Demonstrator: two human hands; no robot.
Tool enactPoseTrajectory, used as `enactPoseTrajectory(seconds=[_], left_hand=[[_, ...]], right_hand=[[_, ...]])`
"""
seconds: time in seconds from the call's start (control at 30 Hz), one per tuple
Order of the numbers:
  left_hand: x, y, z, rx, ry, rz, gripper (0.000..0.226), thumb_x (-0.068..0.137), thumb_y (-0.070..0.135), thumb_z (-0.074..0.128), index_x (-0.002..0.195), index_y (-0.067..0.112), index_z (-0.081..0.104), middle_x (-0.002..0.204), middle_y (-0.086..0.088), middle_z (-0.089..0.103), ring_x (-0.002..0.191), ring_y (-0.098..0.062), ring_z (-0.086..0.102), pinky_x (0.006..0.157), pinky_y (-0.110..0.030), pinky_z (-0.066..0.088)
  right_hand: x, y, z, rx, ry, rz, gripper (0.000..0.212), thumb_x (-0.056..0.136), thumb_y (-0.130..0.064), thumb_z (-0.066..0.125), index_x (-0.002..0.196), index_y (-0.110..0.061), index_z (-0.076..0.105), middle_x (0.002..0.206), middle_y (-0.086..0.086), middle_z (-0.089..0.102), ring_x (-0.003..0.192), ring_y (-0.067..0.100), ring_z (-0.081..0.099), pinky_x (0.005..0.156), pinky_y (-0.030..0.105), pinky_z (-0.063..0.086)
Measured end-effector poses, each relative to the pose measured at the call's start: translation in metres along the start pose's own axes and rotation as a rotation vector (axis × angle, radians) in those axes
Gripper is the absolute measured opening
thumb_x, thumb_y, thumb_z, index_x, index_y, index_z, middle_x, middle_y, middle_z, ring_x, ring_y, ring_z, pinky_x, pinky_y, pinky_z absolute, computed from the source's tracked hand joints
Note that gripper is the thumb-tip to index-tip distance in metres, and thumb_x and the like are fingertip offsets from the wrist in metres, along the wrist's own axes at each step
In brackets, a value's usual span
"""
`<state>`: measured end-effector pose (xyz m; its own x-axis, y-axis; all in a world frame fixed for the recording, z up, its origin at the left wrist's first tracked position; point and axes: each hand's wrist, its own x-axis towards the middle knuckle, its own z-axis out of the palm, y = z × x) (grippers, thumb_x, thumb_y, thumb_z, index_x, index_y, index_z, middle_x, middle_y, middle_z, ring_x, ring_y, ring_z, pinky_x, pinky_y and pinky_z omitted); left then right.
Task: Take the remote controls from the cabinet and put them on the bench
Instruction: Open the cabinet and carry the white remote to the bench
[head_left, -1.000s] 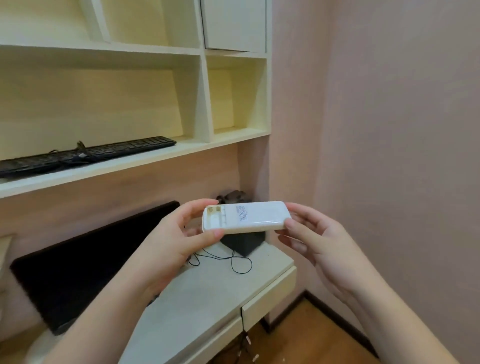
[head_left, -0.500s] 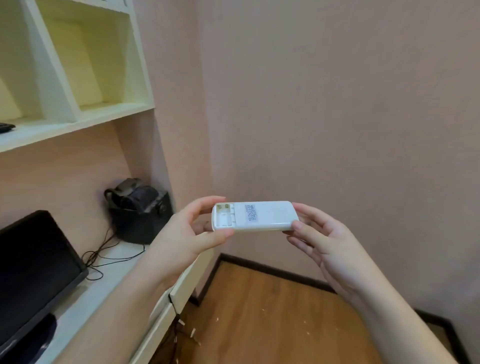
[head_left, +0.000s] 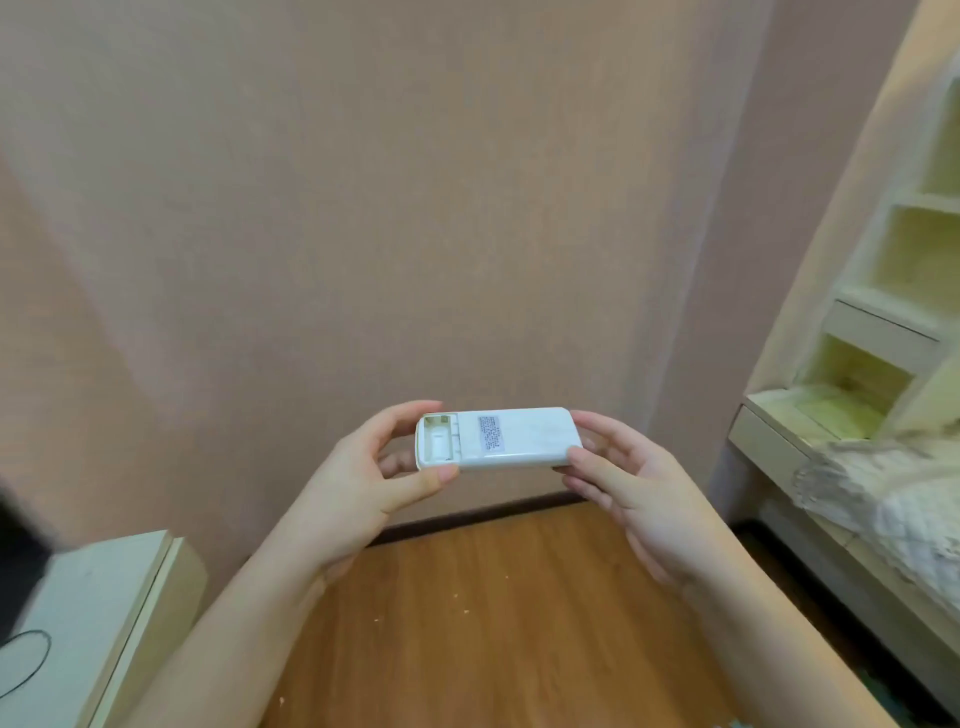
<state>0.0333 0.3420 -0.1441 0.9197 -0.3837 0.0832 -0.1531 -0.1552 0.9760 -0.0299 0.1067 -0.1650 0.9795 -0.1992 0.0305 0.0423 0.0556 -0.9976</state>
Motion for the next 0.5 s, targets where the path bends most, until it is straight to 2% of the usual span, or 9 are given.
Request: enactPoseTrajectory(seconds=[0.17, 0.23, 0.43, 0.5], left_hand=[[0.046, 0.003, 0.081, -0.056, -0.145, -0.007, 0.055, 0.081, 0.006, 0.073, 0.128, 0.030, 0.055, 0.121, 0.017, 0.066, 0.104, -0.010, 0.067, 0.083, -0.023, 0.053], [0.062, 0.005, 0.118, -0.098, -0.201, -0.026, 0.056, 0.081, 0.004, 0.072, 0.129, 0.028, 0.055, 0.124, 0.015, 0.065, 0.105, -0.009, 0.067, 0.079, -0.020, 0.054], [0.102, 0.008, 0.216, -0.109, -0.341, -0.043, 0.057, 0.079, 0.003, 0.074, 0.128, 0.027, 0.056, 0.123, 0.011, 0.066, 0.107, -0.009, 0.067, 0.084, -0.018, 0.053], [0.113, 0.011, 0.243, -0.113, -0.371, -0.048, 0.057, 0.079, 0.001, 0.073, 0.128, 0.025, 0.056, 0.123, 0.009, 0.066, 0.106, -0.009, 0.067, 0.079, -0.016, 0.053]], right_hand=[[-0.006, 0.006, -0.082, -0.038, 0.154, 0.004, 0.034, 0.092, -0.018, 0.061, 0.124, -0.029, 0.060, 0.117, -0.004, 0.070, 0.109, 0.013, 0.065, 0.102, 0.041, 0.047], [-0.010, 0.008, -0.118, -0.032, 0.208, 0.014, 0.035, 0.092, -0.016, 0.061, 0.125, -0.027, 0.059, 0.117, -0.004, 0.070, 0.111, 0.013, 0.065, 0.102, 0.041, 0.047], [-0.021, 0.015, -0.209, -0.020, 0.338, 0.042, 0.034, 0.092, -0.018, 0.062, 0.123, -0.029, 0.060, 0.113, -0.003, 0.071, 0.107, 0.015, 0.067, 0.102, 0.043, 0.047], [-0.022, 0.016, -0.234, -0.017, 0.371, 0.051, 0.033, 0.091, -0.020, 0.062, 0.122, -0.032, 0.061, 0.111, -0.005, 0.072, 0.106, 0.015, 0.067, 0.101, 0.043, 0.047]])
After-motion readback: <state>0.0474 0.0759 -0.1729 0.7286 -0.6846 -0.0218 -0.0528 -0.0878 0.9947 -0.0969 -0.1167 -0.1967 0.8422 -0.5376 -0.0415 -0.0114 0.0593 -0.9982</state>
